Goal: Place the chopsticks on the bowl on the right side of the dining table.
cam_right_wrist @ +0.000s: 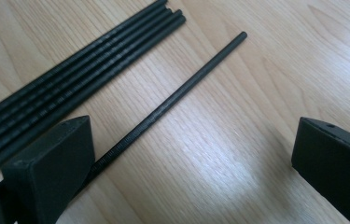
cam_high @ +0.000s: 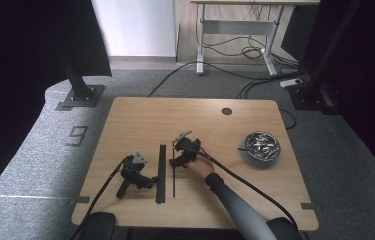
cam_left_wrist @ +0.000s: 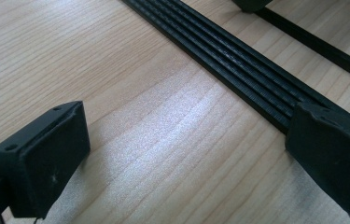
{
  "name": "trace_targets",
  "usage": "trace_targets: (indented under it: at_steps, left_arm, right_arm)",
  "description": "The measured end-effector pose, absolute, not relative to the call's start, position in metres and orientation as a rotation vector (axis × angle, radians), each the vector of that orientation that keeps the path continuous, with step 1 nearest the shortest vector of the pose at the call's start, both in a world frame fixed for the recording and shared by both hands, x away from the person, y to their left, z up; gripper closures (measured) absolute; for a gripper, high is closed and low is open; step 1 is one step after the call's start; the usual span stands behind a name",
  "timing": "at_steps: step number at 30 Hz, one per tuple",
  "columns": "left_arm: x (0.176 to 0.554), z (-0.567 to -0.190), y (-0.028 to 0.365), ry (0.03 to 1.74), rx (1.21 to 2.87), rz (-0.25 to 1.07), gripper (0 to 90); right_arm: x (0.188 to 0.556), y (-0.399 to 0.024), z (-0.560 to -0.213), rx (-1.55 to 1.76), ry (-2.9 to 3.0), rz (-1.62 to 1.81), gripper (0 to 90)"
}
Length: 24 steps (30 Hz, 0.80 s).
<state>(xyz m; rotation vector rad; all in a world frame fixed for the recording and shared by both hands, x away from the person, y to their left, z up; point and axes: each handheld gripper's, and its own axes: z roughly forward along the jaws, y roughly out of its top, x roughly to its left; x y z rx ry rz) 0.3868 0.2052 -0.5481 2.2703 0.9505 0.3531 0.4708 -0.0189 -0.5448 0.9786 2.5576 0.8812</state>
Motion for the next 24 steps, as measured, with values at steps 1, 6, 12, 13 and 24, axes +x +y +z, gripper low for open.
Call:
trace_targets:
  at_steps: [1,6,12,13,24]
  left_arm:
    - [0.387,-0.548,0.205,0.951,2.269,0.353,0.0]
    - [0.387,-0.548,0.205,0.951,2.269,0.353,0.0]
    - [0.387,-0.548,0.205,0.951,2.269,0.353,0.0]
    - [0.387,-0.548,0.205,0.951,2.269,0.353,0.0]
    - [0.387,-0.548,0.205,0.950,2.271,0.353,0.0]
  right_arm:
    - [0.471,-0.021,-0.545,0.984,2.560,0.878,0.0]
    - [0.471,-0.030,-0.546,1.012,2.555,0.895,0.0]
    - [0.469,-0.042,-0.548,1.024,2.551,0.914,0.0]
    - [0.468,-0.043,-0.548,1.027,2.550,0.916,0.0]
    - [0.459,-0.055,-0.548,1.012,2.551,0.927,0.0]
